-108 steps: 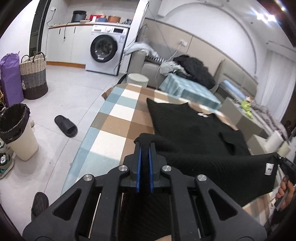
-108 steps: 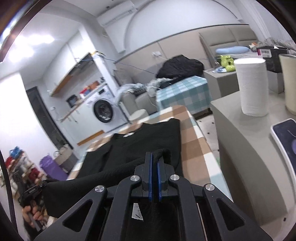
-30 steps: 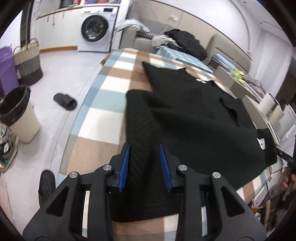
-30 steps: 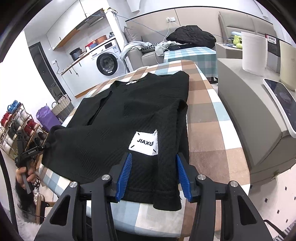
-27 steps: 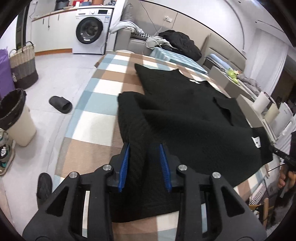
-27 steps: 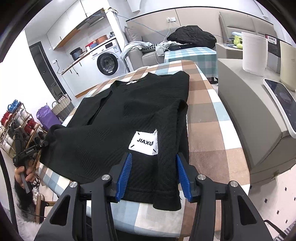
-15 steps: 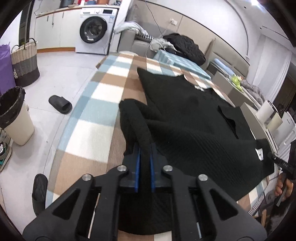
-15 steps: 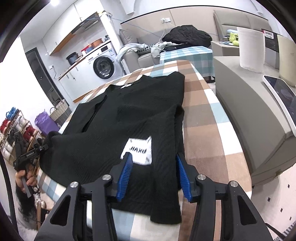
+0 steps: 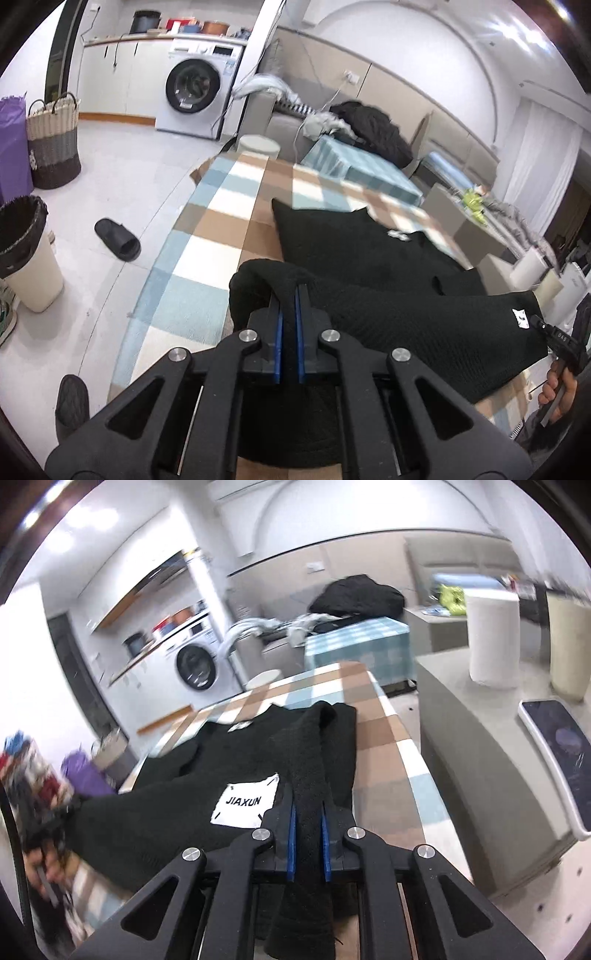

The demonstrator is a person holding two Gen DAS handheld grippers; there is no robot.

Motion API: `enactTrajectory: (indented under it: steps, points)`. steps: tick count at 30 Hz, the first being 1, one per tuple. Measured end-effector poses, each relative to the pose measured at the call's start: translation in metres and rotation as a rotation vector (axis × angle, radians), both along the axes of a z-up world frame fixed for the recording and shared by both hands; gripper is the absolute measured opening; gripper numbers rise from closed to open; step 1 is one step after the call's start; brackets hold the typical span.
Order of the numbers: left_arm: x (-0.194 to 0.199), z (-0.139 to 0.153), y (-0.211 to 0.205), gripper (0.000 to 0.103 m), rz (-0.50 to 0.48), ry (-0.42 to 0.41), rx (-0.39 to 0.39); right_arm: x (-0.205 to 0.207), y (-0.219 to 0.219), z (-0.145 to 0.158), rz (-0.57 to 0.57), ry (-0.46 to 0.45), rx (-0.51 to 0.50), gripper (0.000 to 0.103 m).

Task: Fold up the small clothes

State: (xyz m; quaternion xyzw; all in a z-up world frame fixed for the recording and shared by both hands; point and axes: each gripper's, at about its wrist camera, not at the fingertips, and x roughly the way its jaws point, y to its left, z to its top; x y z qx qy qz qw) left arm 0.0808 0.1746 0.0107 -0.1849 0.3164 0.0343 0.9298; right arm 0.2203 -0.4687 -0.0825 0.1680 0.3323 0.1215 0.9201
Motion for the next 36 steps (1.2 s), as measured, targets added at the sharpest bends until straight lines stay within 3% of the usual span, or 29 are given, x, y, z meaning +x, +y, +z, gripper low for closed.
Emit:
enactTrajectory:
  steps: [6, 7, 9, 10, 11, 14, 16, 21, 23, 25, 27, 28, 36]
  points:
    - [0.029, -0.032, -0.002, 0.004, 0.027, 0.106, 0.022, 0.043, 0.004, -0.037, -0.067, 0.155, -0.050, 0.015]
    - [0.029, -0.036, -0.002, 0.010, 0.029, 0.110, 0.027, 0.045, 0.004, -0.041, -0.063, 0.180, -0.057, 0.019]
    - [0.026, -0.038, -0.002, 0.026, 0.036, 0.135, 0.051, 0.041, 0.001, -0.044, -0.051, 0.207, -0.057, 0.040]
    - [0.024, -0.040, -0.001, 0.043, 0.041, 0.143, 0.053, 0.036, -0.003, -0.045, -0.045, 0.207, -0.047, 0.044]
    - [0.020, -0.043, 0.000, 0.052, 0.043, 0.145, 0.047, 0.029, -0.007, -0.044, -0.038, 0.202, -0.033, 0.046]
    - [0.008, -0.050, -0.002, 0.057, -0.002, 0.152, 0.025, 0.010, -0.015, -0.046, 0.016, 0.220, 0.010, 0.049]
    - [0.007, -0.058, -0.007, 0.057, -0.038, 0.181, 0.031, -0.001, -0.016, -0.049, 0.049, 0.227, 0.040, 0.055]
    - [0.018, -0.070, -0.019, 0.058, -0.063, 0.195, 0.032, -0.005, -0.002, -0.057, 0.095, 0.234, 0.031, 0.056]
    - [0.022, -0.071, -0.022, 0.051, -0.068, 0.193, 0.027, 0.000, 0.004, -0.059, 0.100, 0.236, 0.032, 0.056]
    - [0.024, -0.074, -0.023, 0.041, -0.067, 0.197, 0.016, 0.004, 0.010, -0.060, 0.096, 0.222, 0.008, 0.052]
    - [0.023, -0.073, -0.028, 0.028, -0.089, 0.196, 0.043, 0.007, 0.016, -0.061, 0.097, 0.214, -0.012, 0.037]
    - [0.021, -0.071, -0.030, 0.025, -0.094, 0.196, 0.058, 0.006, 0.018, -0.061, 0.105, 0.212, -0.021, 0.036]
    - [-0.011, -0.066, -0.041, 0.022, -0.122, 0.207, 0.106, -0.003, 0.018, -0.063, 0.137, 0.223, -0.043, 0.029]
